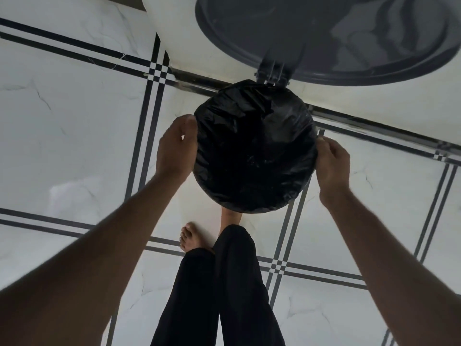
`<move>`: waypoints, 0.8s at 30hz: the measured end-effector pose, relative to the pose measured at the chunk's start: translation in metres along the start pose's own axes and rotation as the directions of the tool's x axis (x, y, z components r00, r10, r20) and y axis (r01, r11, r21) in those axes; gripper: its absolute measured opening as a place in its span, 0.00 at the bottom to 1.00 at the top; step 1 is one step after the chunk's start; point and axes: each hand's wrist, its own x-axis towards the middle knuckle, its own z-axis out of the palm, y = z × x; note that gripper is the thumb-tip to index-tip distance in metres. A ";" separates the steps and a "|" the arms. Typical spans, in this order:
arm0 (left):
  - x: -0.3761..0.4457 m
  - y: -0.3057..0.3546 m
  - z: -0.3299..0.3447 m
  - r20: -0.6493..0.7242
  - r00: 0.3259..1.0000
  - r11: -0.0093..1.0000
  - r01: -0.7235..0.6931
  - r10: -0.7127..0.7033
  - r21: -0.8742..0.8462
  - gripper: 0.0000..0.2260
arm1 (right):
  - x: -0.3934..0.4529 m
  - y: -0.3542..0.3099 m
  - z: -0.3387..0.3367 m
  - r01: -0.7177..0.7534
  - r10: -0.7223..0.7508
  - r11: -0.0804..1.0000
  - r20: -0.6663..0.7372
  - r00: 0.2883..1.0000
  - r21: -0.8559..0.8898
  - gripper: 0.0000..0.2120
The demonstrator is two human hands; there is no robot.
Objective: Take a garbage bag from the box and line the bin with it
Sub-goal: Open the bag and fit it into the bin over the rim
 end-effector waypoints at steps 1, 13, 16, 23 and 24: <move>0.007 0.004 -0.001 0.031 0.999 1.000 0.023 -0.023 -0.005 0.21 | 0.006 -0.008 0.002 -0.036 0.036 0.999 0.032 0.999 0.012 0.14; 0.064 0.034 0.002 0.245 0.965 0.995 0.101 -0.091 -0.026 0.18 | 0.062 -0.065 0.034 0.099 -0.085 0.990 0.137 0.987 -0.099 0.06; 0.069 0.048 0.006 0.245 0.969 0.997 0.016 0.002 -0.071 0.15 | 0.073 -0.066 0.037 -0.008 0.010 1.000 0.176 0.984 -0.009 0.07; 0.083 0.064 0.017 0.360 0.933 0.999 0.011 0.000 -0.030 0.20 | 0.089 -0.069 0.039 -0.206 0.176 0.975 0.270 0.947 0.087 0.05; 0.085 0.066 0.018 0.372 0.928 0.999 0.034 -0.025 -0.018 0.19 | 0.090 -0.069 0.039 -0.187 0.155 0.977 0.256 0.954 0.106 0.07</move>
